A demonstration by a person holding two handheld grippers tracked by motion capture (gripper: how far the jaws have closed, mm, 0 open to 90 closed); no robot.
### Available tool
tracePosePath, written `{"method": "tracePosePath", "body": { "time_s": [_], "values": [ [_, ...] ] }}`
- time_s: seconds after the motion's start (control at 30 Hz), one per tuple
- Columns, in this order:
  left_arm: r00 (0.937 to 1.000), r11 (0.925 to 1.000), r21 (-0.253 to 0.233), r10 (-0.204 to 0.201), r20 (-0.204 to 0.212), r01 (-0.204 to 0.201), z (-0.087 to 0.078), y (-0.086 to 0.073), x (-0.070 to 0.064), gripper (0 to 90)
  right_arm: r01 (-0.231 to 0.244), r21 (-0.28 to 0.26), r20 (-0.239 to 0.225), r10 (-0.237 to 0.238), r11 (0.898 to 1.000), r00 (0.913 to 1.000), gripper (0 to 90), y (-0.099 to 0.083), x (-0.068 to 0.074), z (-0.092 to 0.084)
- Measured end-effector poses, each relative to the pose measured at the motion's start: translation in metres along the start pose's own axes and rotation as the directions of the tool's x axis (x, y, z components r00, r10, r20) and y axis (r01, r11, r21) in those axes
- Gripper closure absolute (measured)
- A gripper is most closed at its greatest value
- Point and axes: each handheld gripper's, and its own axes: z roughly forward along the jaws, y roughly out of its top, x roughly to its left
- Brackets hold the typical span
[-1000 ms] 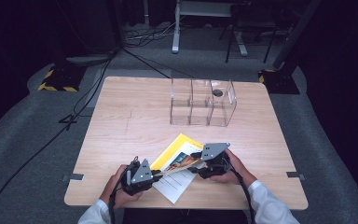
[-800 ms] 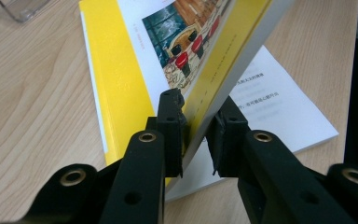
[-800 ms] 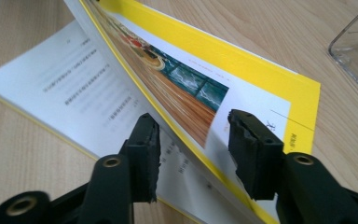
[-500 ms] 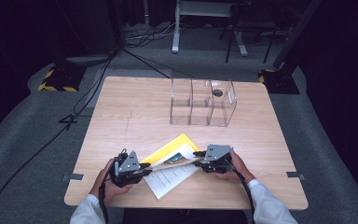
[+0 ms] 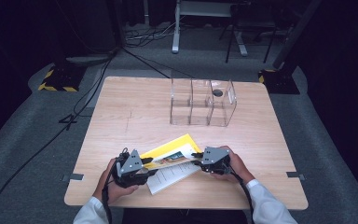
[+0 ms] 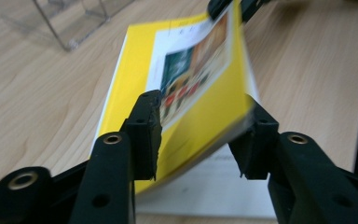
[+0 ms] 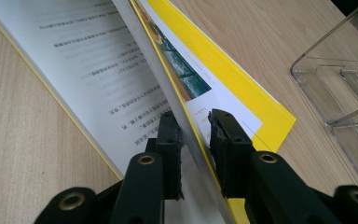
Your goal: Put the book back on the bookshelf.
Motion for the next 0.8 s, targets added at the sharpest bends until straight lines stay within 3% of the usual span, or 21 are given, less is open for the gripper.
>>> {"method": "tracePosePath", "body": {
  "time_s": [0.07, 0.1, 0.17, 0.27, 0.3, 0.33, 0.4, 0.43, 0.47, 0.53, 0.63, 0.7, 0.8],
  "values": [
    [0.9999, 0.9999, 0.011, -0.004, -0.015, 0.004, 0.003, 0.005, -0.006, 51.3, -0.001, 0.004, 0.0, 0.001, 1.0, 1.0, 74.8, 0.001, 0.001, 0.0],
    [0.9988, 0.9994, 0.029, -0.018, -0.047, 0.019, 0.007, 0.011, -0.013, 48.2, 0.009, 0.019, 0.003, -0.009, 1.0, 0.9999, 74.9, 0.003, 0.003, 0.001],
    [0.9985, 0.9984, 0.049, -0.027, -0.048, 0.029, 0.015, 0.016, -0.021, 46.4, 0.015, 0.022, 0.009, -0.015, 1.0, 0.9998, 75.1, 0.004, 0.005, 0.001],
    [0.995, 0.9928, 0.12, 0.01, -0.099, 0.002, 0.029, 0.019, -0.03, 45.3, 0.027, 0.025, 0.017, -0.028, 0.999, 0.9995, 75.5, 0.008, 0.008, 0.002],
    [0.995, 0.9928, 0.12, 0.01, -0.099, 0.002, 0.029, 0.019, -0.03, 45.2, 0.027, 0.025, 0.017, -0.028, 0.999, 0.9995, 75.5, 0.008, 0.008, 0.002],
    [0.9908, 0.9876, 0.157, 0.026, -0.133, -0.004, 0.035, 0.017, -0.032, 45.2, 0.029, 0.027, 0.018, -0.029, 0.999, 0.9994, 75.5, 0.008, 0.008, 0.002],
    [0.9897, 0.9845, 0.175, 0.017, -0.142, 0.009, 0.038, 0.014, -0.029, 49.8, 0.027, 0.034, 0.018, -0.028, 0.999, 0.9994, 75.0, 0.009, 0.009, 0.002],
    [0.9887, 0.9855, 0.169, 0.007, -0.15, 0.019, 0.037, 0.012, -0.026, 56.7, 0.023, 0.034, 0.015, -0.023, 0.999, 0.9996, 74.4, 0.008, 0.009, 0.002],
    [0.9895, 0.9863, 0.165, 0.013, -0.144, 0.011, 0.036, 0.011, -0.024, 64.0, 0.021, 0.035, 0.01, -0.021, 0.999, 0.9997, 73.8, 0.008, 0.009, 0.003],
    [0.9896, 0.9863, 0.164, 0.039, -0.139, -0.016, 0.033, 0.009, -0.023, 69.9, 0.008, 0.018, 0.001, -0.008, 1.0, 1.0, 71.7, 0.007, 0.008, 0.003],
    [0.9918, 0.9848, 0.17, 0.058, -0.114, -0.038, 0.033, 0.004, -0.021, 73.3, -0.054, -0.043, -0.05, 0.052, 0.998, 0.9974, 65.7, 0.001, 0.0, 0.002],
    [0.9922, 0.9844, 0.168, 0.071, -0.102, -0.054, 0.03, 0.0, -0.017, 73.9, -0.083, -0.044, -0.063, 0.08, 0.996, 0.9948, 62.2, -0.006, -0.006, 0.002],
    [0.9949, 0.9865, 0.155, 0.066, -0.076, -0.054, 0.026, -0.005, -0.01, 73.5, -0.065, -0.06, -0.059, 0.062, 0.996, 0.9963, 64.5, -0.018, -0.013, 0.002]
  ]
}}
